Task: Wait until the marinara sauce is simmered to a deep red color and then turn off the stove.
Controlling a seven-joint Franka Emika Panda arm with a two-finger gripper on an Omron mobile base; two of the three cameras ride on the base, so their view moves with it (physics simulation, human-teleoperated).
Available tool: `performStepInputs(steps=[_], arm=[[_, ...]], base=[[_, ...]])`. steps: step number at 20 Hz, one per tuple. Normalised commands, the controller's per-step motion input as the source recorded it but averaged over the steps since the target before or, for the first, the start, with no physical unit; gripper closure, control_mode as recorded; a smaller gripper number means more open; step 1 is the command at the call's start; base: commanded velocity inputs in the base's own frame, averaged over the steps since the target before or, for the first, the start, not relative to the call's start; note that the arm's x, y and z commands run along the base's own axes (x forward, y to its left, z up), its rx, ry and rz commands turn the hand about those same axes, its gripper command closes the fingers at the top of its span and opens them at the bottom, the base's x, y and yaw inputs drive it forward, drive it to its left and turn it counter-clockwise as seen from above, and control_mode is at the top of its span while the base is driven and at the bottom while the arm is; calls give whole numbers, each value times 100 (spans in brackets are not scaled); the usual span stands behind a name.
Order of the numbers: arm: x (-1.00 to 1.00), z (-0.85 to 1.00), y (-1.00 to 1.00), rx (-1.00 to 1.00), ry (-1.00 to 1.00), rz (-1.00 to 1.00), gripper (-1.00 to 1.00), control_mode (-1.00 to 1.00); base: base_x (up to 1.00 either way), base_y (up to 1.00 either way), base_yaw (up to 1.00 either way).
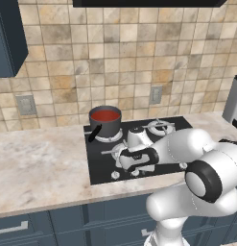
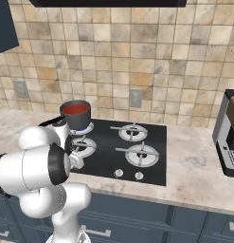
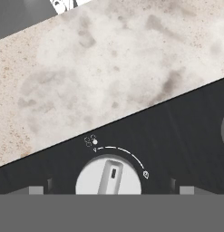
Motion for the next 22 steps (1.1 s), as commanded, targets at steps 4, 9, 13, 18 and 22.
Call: performStepInputs(steps=[4,9,13,18,22], arm=[[0,0,0,0,0,0,-100,-100],[0,0,0,0,0,0,-100,-100],[0,0,0,0,0,0,-100,-100],[0,0,0,0,0,0,-100,-100],[0,0,0,0,0,0,-100,-100]], base=[[0,0,0],[0,0,0],[0,0,0],[0,0,0],[0,0,0]])
